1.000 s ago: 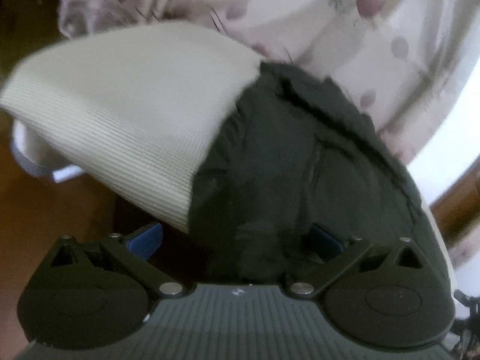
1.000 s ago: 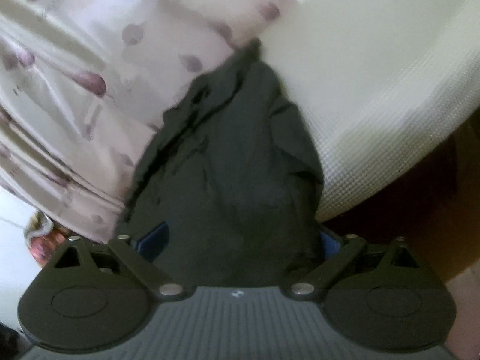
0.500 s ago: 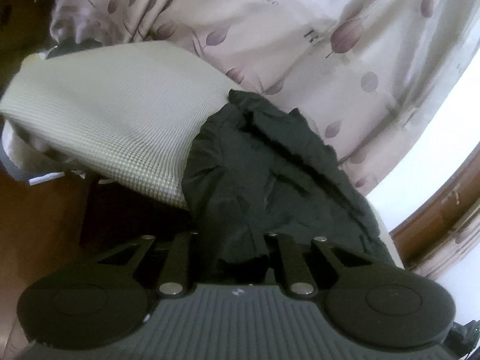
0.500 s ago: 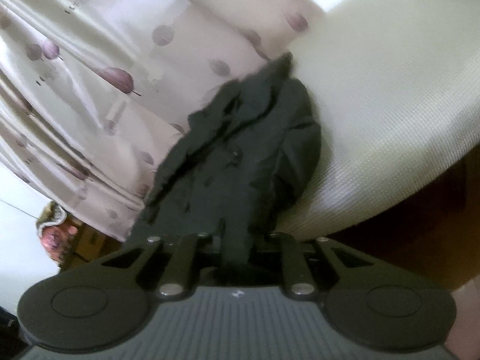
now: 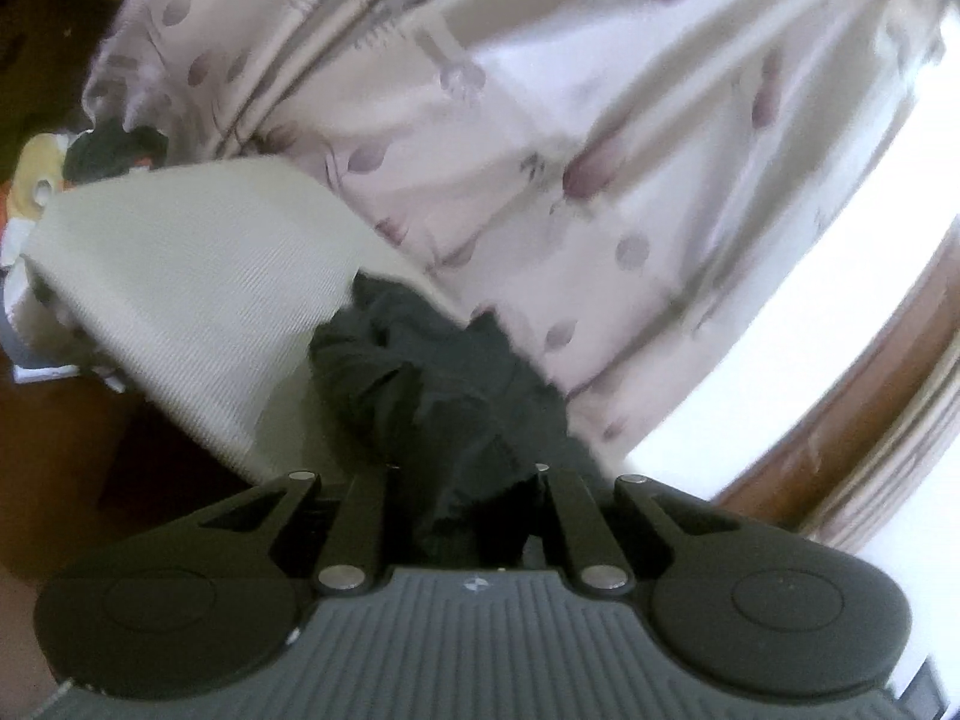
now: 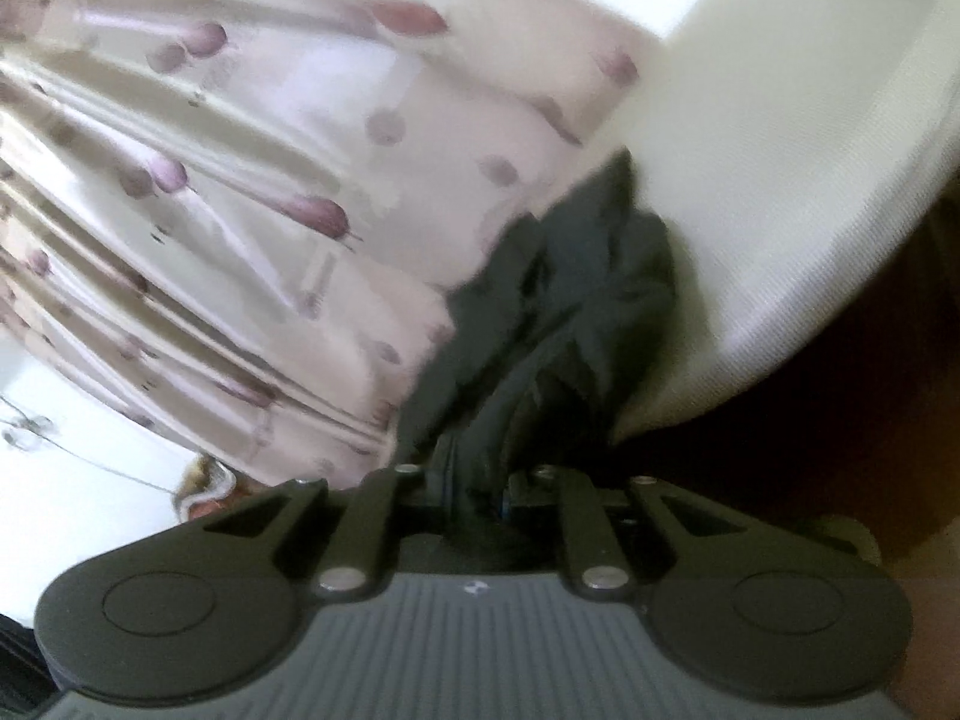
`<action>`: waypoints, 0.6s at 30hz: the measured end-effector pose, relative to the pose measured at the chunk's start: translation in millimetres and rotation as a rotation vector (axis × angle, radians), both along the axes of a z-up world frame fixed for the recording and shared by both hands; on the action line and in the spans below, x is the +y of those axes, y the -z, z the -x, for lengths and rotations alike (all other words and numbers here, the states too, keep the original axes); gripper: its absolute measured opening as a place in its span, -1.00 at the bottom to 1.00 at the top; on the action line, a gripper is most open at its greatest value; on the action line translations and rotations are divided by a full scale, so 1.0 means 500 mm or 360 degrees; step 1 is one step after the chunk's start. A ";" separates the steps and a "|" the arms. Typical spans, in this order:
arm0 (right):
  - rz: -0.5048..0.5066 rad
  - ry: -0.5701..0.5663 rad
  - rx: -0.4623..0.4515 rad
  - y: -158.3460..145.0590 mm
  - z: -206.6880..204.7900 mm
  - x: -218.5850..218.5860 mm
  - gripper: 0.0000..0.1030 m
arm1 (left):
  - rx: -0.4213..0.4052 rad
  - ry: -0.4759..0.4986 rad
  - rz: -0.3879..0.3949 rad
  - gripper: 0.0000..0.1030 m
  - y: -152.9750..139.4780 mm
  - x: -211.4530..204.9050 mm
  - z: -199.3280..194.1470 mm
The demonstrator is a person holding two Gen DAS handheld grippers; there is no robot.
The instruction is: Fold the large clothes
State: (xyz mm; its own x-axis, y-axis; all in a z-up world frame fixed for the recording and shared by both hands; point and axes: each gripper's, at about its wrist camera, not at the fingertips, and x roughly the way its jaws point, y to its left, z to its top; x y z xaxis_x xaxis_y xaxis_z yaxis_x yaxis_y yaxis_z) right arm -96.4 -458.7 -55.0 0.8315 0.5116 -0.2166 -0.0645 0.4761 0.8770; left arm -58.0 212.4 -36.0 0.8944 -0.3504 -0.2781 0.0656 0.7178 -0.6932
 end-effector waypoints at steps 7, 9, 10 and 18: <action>0.0045 0.0007 -0.0188 -0.104 -0.106 -0.035 -0.74 | -0.0111 -0.0075 0.0107 -0.76 -0.095 -0.014 -0.125; 0.0057 0.0011 -0.0221 -0.123 -0.157 -0.045 -0.74 | -0.0139 -0.0089 0.0077 -0.75 -0.117 -0.026 -0.176; 0.0069 0.0017 -0.0232 -0.133 -0.186 -0.050 -0.74 | -0.0146 -0.0104 0.0051 -0.76 -0.126 -0.035 -0.207; 0.0068 0.0124 -0.0149 -0.140 -0.436 -0.086 -0.74 | -0.0072 -0.0225 -0.0064 -0.75 -0.110 -0.077 -0.457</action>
